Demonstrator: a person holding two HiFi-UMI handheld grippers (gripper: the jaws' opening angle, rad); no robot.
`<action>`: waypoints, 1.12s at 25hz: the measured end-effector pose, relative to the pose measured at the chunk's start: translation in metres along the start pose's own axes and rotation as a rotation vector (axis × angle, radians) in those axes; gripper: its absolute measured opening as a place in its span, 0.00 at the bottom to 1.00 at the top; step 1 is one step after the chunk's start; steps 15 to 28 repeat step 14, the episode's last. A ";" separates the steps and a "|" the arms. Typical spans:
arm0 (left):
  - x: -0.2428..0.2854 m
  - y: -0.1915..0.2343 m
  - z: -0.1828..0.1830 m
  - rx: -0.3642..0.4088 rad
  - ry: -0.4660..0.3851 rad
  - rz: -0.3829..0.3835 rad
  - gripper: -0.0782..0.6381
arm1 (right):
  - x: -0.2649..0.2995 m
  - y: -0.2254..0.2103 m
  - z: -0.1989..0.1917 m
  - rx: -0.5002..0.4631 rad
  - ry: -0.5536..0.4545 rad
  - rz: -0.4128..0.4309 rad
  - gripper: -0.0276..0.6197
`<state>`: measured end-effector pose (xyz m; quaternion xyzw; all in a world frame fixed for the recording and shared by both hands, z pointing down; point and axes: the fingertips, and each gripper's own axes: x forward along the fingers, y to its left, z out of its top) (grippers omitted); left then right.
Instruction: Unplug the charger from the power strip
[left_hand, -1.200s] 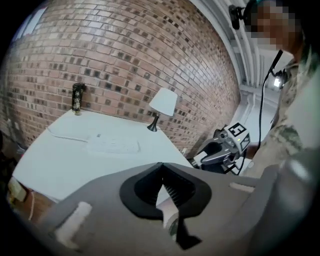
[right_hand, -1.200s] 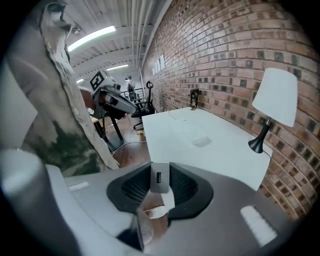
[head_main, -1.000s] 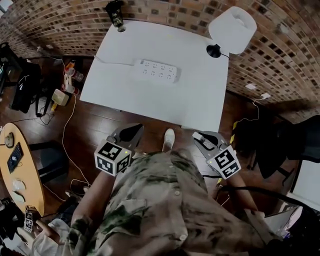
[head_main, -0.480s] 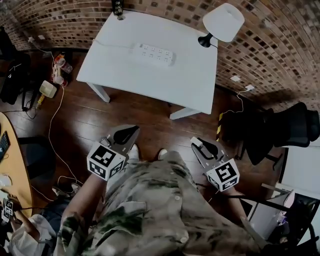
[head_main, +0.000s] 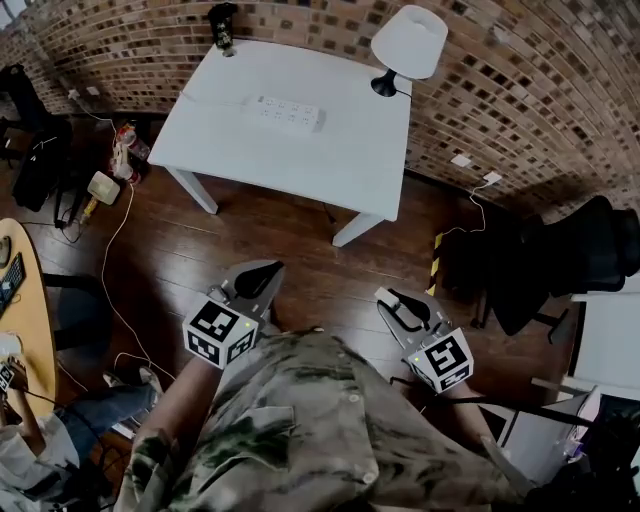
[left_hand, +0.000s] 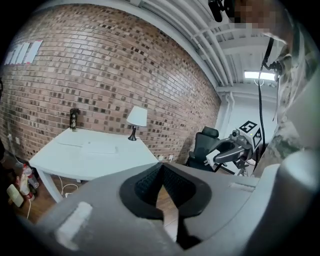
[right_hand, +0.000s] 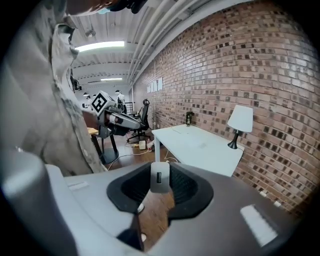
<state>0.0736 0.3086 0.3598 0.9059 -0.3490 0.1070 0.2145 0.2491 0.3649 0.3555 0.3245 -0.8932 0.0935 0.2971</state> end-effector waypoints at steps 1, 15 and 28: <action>0.003 -0.013 -0.001 0.003 -0.003 -0.003 0.11 | -0.007 -0.001 -0.009 0.002 -0.007 0.001 0.21; -0.002 -0.115 -0.043 -0.003 0.015 0.048 0.11 | -0.071 0.018 -0.069 0.019 -0.036 0.076 0.21; -0.002 -0.115 -0.043 -0.003 0.015 0.048 0.11 | -0.071 0.018 -0.069 0.019 -0.036 0.076 0.21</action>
